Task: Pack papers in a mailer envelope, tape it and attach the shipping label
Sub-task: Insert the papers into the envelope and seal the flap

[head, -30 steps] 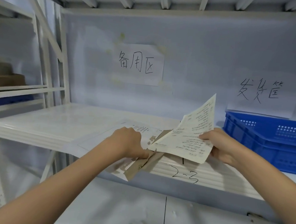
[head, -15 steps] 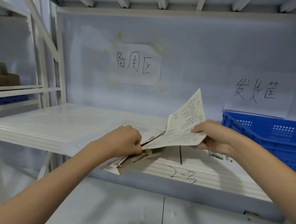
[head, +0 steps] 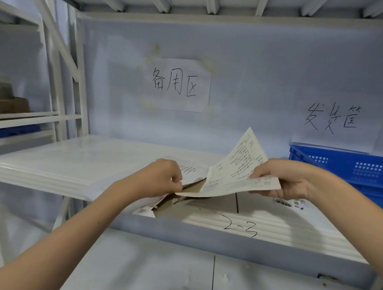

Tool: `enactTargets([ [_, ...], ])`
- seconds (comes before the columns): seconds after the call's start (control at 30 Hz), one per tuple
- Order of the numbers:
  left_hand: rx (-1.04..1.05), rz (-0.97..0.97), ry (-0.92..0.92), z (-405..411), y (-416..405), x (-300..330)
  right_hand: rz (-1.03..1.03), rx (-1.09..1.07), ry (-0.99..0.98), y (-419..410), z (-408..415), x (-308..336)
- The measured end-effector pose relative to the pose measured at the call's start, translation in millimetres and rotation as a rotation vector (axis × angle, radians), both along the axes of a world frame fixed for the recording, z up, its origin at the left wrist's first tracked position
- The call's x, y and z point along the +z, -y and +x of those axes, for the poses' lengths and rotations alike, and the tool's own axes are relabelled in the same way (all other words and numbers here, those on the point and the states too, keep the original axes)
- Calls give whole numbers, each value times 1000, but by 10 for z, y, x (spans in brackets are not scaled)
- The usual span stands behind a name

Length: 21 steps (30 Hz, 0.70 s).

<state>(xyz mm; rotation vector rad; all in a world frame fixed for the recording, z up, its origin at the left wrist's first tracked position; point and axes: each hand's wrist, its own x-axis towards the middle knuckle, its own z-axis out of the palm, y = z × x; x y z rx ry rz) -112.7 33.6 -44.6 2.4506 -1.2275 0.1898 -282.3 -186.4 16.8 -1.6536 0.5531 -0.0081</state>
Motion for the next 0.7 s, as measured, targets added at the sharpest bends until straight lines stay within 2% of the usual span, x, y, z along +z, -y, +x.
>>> enactTargets([
  [0.23,0,10,101,-16,15,-9,138,28,-6,-34,-111,41],
  [0.43,-46,24,155,-35,75,-3,87,52,-45,-134,58,54],
  [0.7,44,-17,169,-11,-35,-80,35,75,-84,-3,27,303],
])
